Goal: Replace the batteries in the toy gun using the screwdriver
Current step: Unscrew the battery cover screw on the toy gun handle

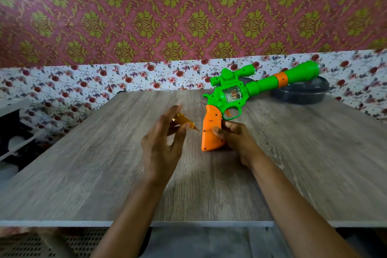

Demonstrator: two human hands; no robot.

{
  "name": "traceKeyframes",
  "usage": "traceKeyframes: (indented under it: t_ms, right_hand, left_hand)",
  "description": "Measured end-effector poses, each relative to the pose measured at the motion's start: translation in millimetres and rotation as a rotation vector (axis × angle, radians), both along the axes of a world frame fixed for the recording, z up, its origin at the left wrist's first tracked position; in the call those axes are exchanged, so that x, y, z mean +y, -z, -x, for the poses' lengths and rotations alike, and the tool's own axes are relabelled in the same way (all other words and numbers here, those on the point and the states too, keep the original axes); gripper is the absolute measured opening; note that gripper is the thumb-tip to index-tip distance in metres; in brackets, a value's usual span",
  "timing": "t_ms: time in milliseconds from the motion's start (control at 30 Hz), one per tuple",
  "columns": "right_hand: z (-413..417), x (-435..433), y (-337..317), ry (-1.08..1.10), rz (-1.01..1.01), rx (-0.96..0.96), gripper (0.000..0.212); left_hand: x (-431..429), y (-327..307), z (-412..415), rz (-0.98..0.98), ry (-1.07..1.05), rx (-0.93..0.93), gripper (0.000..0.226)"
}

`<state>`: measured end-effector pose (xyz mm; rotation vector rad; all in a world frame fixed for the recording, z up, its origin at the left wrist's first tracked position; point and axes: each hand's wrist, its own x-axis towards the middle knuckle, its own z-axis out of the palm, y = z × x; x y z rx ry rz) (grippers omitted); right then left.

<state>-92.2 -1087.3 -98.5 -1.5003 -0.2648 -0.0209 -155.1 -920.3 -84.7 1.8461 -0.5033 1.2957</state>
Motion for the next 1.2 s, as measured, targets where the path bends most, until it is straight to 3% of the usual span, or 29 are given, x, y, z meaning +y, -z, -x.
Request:
traceKeyframes:
  t_ms: [167,800,1200]
  right_hand:
    - [1.3,2.1,-2.5,0.007,0.033,-0.008,0.028]
    - [0.5,4.3,-3.1,0.008,0.034,-0.001,0.025]
    - [1.8,2.3,-6.1,0.049,0.144,-0.014,0.025]
  left_hand:
    - [-1.0,2.2,-1.9,-0.109,-0.041,-0.088,0.038]
    - [-4.7,1.1,-0.6,-0.091,-0.013,-0.098,0.032]
    - [-4.0,0.3,0.5,-0.215,-0.059,-0.164,0.037]
